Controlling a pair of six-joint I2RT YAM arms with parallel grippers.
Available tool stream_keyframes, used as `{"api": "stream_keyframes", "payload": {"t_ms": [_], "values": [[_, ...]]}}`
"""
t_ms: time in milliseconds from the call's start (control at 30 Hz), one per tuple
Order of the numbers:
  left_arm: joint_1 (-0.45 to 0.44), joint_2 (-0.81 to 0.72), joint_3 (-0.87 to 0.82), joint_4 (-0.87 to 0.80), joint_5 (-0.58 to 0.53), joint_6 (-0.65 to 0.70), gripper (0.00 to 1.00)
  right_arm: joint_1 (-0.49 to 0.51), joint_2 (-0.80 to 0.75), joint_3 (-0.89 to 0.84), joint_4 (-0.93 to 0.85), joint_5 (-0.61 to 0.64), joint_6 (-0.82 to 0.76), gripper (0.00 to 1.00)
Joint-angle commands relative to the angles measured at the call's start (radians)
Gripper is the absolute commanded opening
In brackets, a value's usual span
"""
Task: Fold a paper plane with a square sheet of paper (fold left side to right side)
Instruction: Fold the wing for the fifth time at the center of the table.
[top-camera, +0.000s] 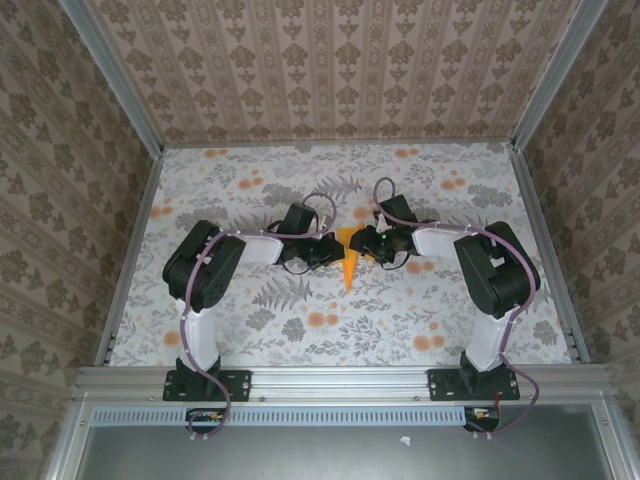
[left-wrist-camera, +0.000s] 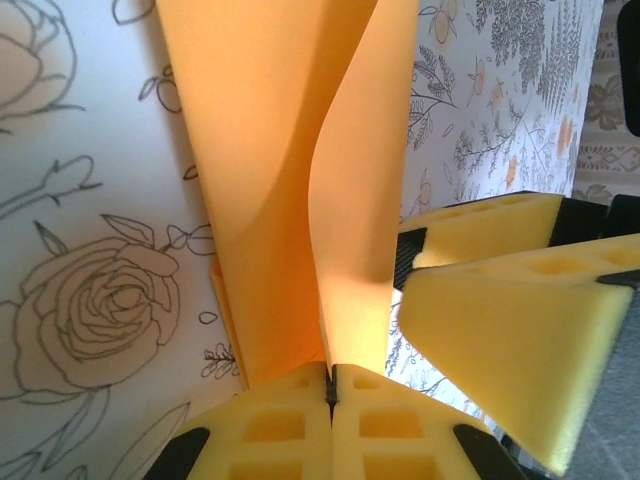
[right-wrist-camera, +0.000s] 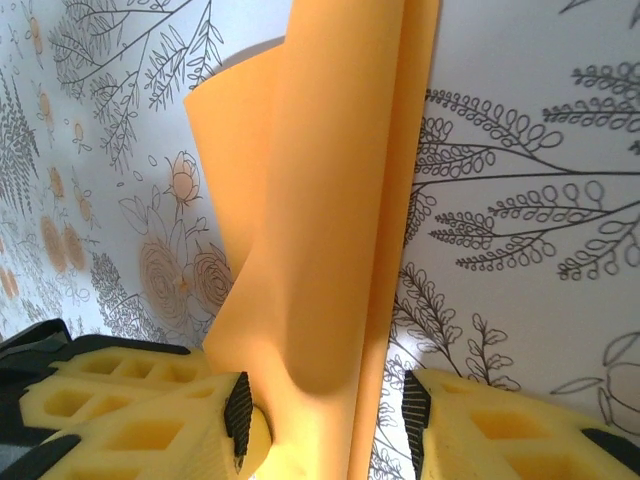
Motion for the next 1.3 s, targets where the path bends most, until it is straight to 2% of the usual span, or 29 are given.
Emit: {"api": "stream_keyframes", "payload": {"t_ms": [0,233,500,733,1267], "values": [[0.01,0.003,0.031,-0.039,-0.008,0.071,0.0,-0.015,-0.055,-0.001,-0.058,0.026,-0.041,0.48],[0.012,0.022,0.056,-0.05,-0.004,0.108,0.0,-0.023,-0.064,-0.009,-0.019,-0.007,-0.039,0.51],[0.015,0.023,0.056,-0.069,-0.008,0.127,0.0,-0.024,-0.005,0.047,0.008,-0.036,-0.013,0.53],[0.016,0.015,0.054,-0.076,-0.043,0.126,0.0,-0.025,0.052,0.117,-0.052,-0.001,0.004,0.55],[0.018,0.018,0.055,-0.07,-0.041,0.121,0.0,-0.024,0.118,0.169,-0.059,0.001,0.02,0.56]]}}
